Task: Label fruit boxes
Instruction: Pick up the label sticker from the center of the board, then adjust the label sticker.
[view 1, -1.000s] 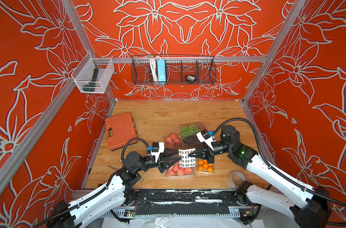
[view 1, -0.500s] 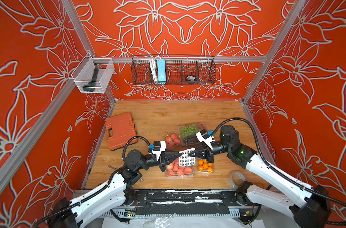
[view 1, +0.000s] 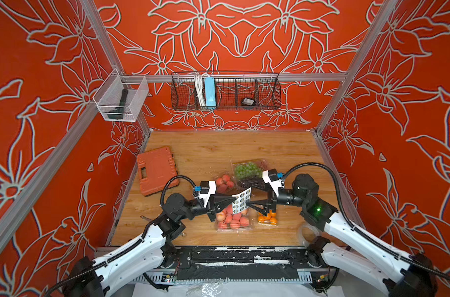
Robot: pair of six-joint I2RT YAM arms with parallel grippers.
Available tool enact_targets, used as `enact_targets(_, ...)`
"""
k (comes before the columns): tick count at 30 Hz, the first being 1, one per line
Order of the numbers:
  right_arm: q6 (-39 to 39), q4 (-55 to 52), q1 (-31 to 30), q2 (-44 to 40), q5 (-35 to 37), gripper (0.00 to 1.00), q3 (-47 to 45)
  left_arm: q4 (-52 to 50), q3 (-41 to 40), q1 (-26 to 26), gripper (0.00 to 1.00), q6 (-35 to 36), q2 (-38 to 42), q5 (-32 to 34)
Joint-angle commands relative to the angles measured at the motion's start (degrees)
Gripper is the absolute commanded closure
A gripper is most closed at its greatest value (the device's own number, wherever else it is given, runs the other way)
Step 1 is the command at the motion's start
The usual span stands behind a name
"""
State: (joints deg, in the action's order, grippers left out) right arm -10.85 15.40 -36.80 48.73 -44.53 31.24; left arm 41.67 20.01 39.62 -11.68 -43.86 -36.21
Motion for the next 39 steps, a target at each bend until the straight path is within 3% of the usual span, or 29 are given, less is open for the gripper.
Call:
enact_targets(1, -2.53, 8.45, 0.01, -0.24, -0.04, 0.10, 0.89, 4.76, 1.14, -0.33, 1.00, -1.94, -0.75, -2.98)
enact_targets(5, -3.71, 10.26, 0.04, 3.85, -5.89, 0.27, 4.34, 5.79, 1.77, -0.30, 1.00, -2.54, -1.59, -5.52)
enact_targets(9, -3.93, 11.51, 0.14, 5.41, -10.52, 0.38, 5.59, 4.42, 2.39, -0.33, 1.00, -1.61, -1.40, -5.18)
enact_targets(16, -5.80, 13.17, 0.04, 5.85, -16.29, 0.78, 5.34, 6.65, 2.49, -0.33, 1.00, -2.63, -2.98, -5.91)
enact_targets(21, -4.52, 12.33, -0.01, 5.49, -15.12, 0.90, 4.56, 7.32, 3.09, -0.35, 1.00, -2.90, -3.82, -6.66)
enact_targets(24, -4.92, 13.03, 0.06, 5.97, -15.82, 0.90, 4.47, 8.29, 3.17, -0.41, 1.00, -3.41, -4.85, -7.49)
enact_targets(27, -5.82, 14.01, 0.06, 6.80, -16.76, 1.00, 4.44, 8.94, 3.43, -0.42, 1.00, -3.74, -5.71, -8.18)
enact_targets(39, -5.60, 13.00, 0.06, 6.12, -14.49, 1.00, 3.79, 9.01, 4.26, -0.42, 1.00, -4.02, -7.44, -10.11)
